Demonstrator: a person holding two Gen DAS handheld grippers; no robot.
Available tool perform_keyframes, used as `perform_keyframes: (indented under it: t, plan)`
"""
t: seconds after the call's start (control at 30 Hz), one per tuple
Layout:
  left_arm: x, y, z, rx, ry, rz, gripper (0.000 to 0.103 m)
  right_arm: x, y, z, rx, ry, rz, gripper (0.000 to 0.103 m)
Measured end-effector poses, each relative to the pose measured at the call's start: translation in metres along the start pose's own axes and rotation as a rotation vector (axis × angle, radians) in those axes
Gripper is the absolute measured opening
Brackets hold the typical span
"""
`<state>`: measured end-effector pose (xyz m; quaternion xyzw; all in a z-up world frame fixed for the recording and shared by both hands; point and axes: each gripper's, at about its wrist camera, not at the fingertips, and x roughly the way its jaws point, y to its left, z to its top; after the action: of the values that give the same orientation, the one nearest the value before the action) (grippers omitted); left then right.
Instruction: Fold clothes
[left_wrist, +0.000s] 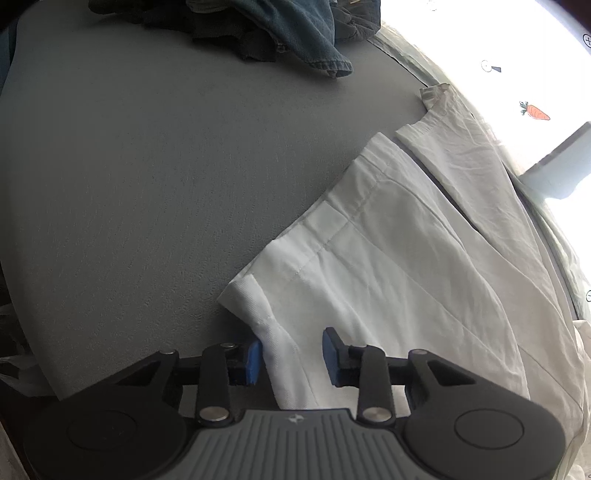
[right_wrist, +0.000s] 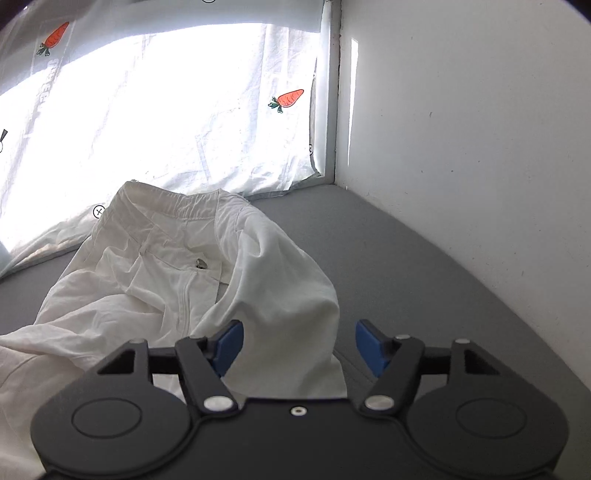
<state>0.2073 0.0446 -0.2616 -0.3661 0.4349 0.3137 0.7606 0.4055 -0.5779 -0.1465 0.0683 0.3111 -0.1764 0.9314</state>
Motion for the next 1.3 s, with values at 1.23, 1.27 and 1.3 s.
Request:
perform_keyframes:
  t: [1.23, 1.27, 1.3]
  plan:
    - [-0.027, 0.012, 0.006, -0.090, -0.143, -0.099, 0.001, 0.027, -0.056, 0.025, 0.461, 0.069, 0.293, 0.015]
    - [-0.036, 0.014, 0.013, -0.102, -0.170, -0.112, 0.001, 0.016, -0.060, 0.025, 0.472, 0.049, 0.303, 0.014]
    - [-0.047, 0.016, 0.022, -0.119, -0.202, -0.124, 0.001, 0.005, -0.063, 0.026, 0.482, 0.032, 0.313, 0.014]
